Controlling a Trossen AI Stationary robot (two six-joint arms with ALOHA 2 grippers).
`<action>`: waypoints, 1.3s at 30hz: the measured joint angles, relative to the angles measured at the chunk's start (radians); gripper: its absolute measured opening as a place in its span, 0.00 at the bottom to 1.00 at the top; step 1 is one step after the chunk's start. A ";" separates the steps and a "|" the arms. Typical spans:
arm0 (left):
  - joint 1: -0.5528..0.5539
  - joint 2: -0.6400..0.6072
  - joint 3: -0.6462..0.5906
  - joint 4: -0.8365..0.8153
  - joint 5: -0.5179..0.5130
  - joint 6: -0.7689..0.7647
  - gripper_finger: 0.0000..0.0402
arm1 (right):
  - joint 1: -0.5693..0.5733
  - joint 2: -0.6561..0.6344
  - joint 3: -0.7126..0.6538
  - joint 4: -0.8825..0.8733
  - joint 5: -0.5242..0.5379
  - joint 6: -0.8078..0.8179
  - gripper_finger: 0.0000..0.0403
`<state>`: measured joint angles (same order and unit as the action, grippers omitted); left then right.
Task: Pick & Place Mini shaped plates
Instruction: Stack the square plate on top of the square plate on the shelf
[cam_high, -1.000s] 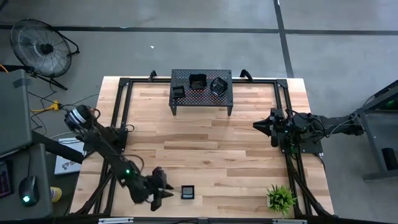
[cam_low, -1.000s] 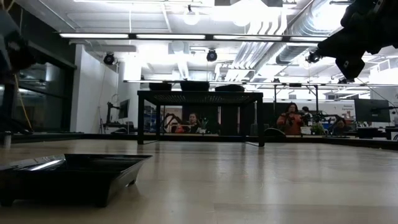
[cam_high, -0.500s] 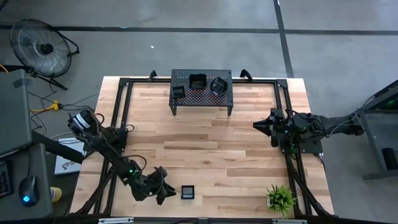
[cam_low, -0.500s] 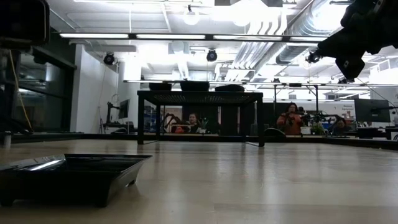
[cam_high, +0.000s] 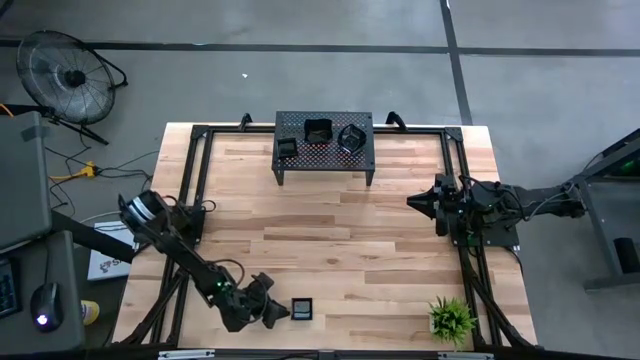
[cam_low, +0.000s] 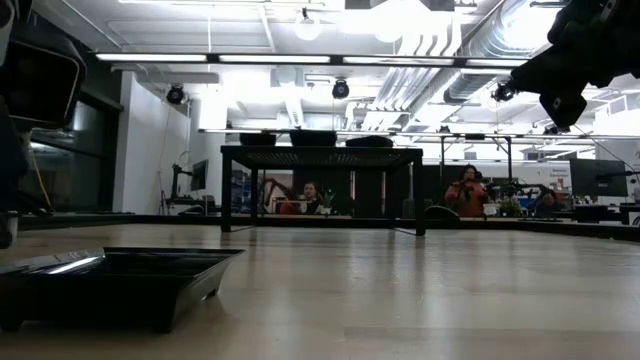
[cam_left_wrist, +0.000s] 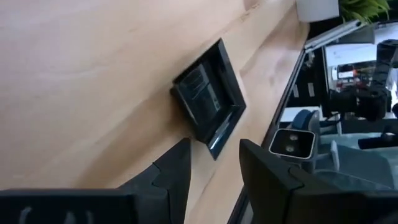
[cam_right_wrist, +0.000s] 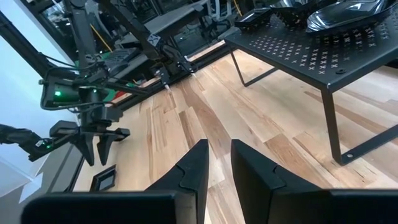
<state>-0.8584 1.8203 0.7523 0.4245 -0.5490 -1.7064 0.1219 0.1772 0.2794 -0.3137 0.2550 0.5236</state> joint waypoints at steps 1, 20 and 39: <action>0.005 0.006 0.007 0.000 0.002 0.000 0.33 | 0.000 0.000 0.000 0.001 0.000 0.000 0.16; 0.043 0.013 0.056 -0.117 0.041 -0.002 0.33 | 0.000 0.000 0.000 0.001 -0.003 0.000 0.16; 0.086 0.017 0.103 -0.227 0.137 -0.007 0.33 | 0.000 0.000 0.000 0.001 -0.003 0.000 0.16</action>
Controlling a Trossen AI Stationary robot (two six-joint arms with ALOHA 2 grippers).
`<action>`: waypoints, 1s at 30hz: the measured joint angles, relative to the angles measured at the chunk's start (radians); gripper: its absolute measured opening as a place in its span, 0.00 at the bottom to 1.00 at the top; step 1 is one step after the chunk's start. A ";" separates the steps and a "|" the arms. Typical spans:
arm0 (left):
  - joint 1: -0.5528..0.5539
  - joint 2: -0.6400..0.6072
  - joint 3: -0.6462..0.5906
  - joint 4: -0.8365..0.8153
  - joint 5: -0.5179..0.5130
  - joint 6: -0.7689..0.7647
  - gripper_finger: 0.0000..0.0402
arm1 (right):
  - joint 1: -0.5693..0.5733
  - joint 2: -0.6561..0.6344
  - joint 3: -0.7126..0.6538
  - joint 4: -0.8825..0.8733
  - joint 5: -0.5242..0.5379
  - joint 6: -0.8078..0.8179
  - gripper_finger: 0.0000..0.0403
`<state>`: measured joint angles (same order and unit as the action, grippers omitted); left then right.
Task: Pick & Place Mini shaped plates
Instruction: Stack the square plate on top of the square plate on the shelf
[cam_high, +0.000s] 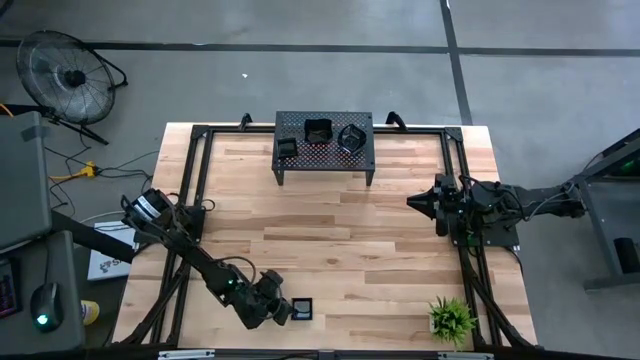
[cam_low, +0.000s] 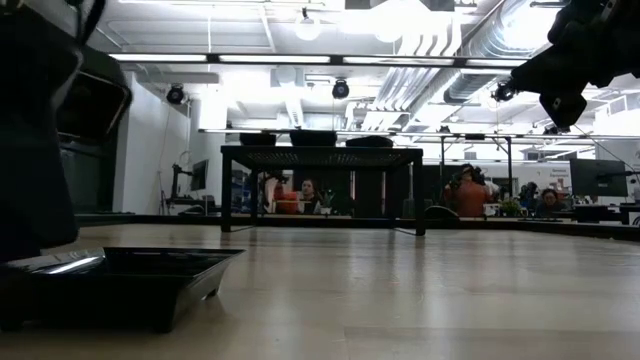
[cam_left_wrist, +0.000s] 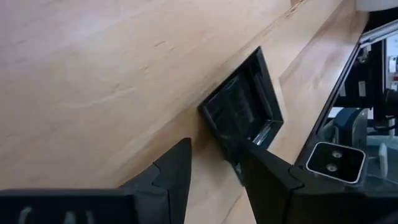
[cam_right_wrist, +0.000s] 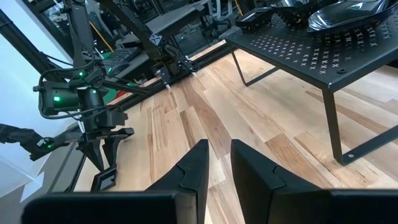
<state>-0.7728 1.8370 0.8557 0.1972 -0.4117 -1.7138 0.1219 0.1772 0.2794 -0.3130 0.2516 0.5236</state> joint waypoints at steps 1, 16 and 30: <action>0.007 0.000 0.007 -0.010 0.010 0.000 0.33 | 0.000 0.000 0.000 0.000 0.000 0.000 0.16; 0.046 0.012 0.031 -0.037 0.070 -0.004 0.33 | 0.000 0.000 0.000 0.000 0.000 0.000 0.16; 0.039 0.027 0.031 -0.019 0.093 -0.016 0.08 | 0.000 0.000 0.000 0.000 0.002 0.000 0.16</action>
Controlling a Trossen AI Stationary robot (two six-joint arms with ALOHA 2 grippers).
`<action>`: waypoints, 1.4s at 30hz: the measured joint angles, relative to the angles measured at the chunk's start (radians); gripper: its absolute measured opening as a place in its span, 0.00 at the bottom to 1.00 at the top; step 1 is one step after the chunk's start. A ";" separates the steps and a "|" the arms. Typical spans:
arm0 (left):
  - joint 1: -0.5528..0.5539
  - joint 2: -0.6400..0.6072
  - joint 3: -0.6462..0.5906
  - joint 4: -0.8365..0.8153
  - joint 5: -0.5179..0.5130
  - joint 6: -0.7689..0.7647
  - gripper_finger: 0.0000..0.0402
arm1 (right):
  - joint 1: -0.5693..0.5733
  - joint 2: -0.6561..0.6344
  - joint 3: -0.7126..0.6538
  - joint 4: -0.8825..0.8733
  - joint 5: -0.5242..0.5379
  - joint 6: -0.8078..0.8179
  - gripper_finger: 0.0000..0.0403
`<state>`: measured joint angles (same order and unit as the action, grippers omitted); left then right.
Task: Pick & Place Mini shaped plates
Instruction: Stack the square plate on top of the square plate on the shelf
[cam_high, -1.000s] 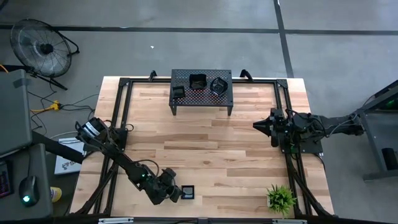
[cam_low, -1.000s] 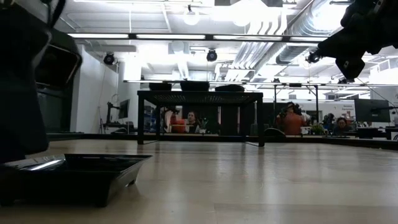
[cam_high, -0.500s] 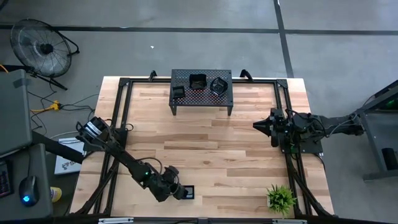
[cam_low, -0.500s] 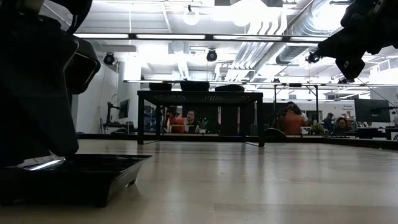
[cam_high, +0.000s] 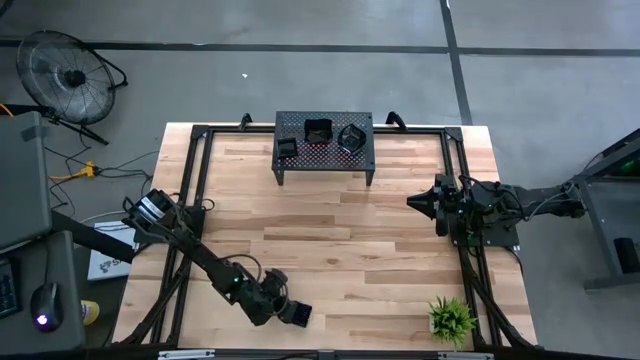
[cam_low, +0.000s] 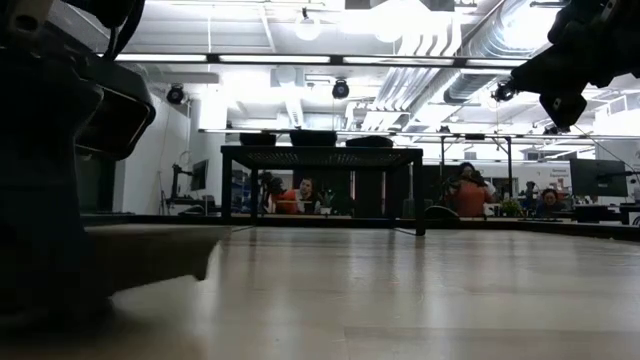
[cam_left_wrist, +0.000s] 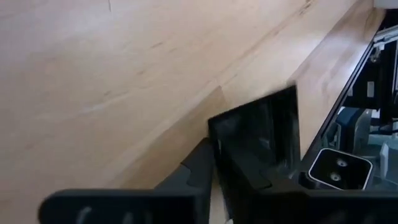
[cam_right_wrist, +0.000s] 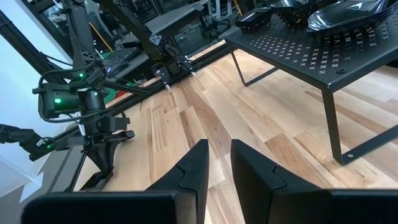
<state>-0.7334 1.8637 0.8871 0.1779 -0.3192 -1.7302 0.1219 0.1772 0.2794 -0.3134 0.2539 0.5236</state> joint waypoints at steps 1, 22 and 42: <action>0.000 0.000 0.000 0.001 0.000 0.001 0.06 | 0.000 0.000 0.000 0.000 0.000 0.000 0.16; 0.006 -0.078 -0.002 0.001 0.024 0.256 0.00 | 0.000 0.000 0.000 0.000 0.000 0.000 0.16; 0.384 -0.371 -0.002 -0.260 0.594 0.795 0.00 | 0.000 0.000 0.000 0.000 0.001 0.000 0.15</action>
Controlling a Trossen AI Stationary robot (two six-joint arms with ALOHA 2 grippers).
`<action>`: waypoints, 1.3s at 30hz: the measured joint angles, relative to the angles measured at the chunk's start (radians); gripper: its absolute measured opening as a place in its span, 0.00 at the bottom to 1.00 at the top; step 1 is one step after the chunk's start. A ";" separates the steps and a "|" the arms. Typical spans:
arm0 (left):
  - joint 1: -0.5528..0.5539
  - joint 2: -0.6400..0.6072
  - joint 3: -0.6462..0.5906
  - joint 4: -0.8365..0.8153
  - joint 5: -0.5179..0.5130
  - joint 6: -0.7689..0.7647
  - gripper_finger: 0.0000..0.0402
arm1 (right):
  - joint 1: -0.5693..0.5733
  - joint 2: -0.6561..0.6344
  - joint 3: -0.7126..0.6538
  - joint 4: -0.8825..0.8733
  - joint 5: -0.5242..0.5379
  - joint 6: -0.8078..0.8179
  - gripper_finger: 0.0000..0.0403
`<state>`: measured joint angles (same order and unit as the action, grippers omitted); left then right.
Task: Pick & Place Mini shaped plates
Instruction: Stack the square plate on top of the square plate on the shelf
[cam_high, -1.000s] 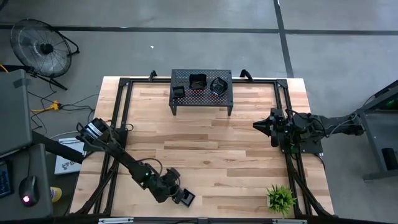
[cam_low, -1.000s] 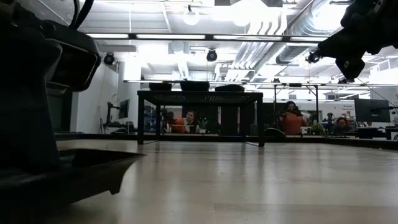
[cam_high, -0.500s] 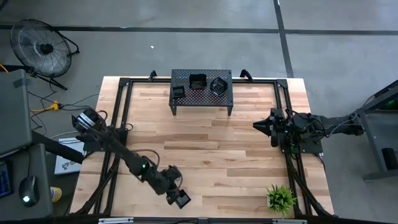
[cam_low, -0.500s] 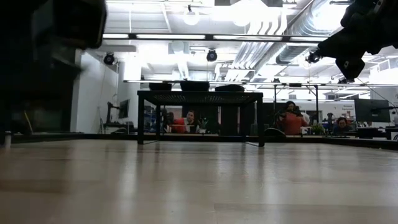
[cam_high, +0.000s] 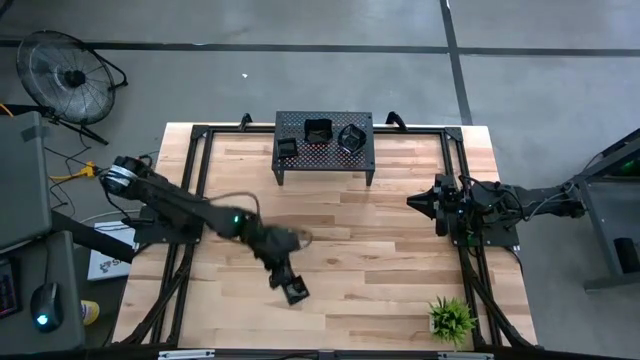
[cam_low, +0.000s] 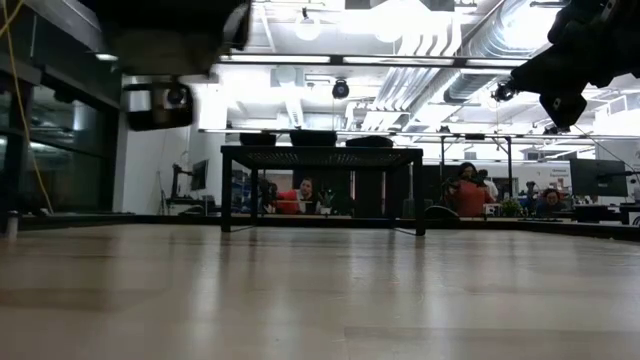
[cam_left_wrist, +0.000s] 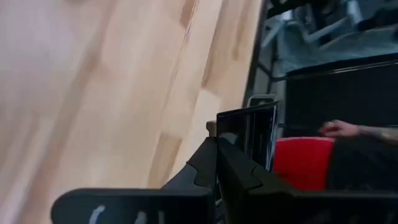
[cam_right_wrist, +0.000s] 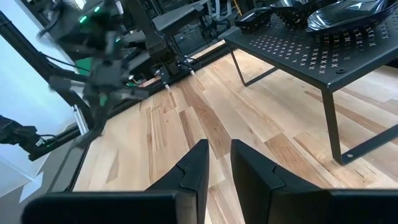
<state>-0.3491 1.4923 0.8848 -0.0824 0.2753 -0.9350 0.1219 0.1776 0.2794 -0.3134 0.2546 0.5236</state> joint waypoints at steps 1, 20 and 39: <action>0.036 -0.011 0.000 -0.006 0.035 0.022 0.00 | 0.000 0.000 0.000 0.000 0.000 0.000 0.15; 0.581 -0.228 0.130 -0.242 0.258 0.229 0.00 | 0.000 0.000 0.000 0.002 0.000 0.000 0.16; 1.001 0.071 0.842 -1.078 0.220 0.873 0.00 | 0.000 0.000 0.000 0.003 0.000 0.000 0.16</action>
<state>0.6523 1.5629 1.7272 -1.1602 0.4949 -0.0619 0.1220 0.1776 0.2790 -0.3109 0.2546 0.5236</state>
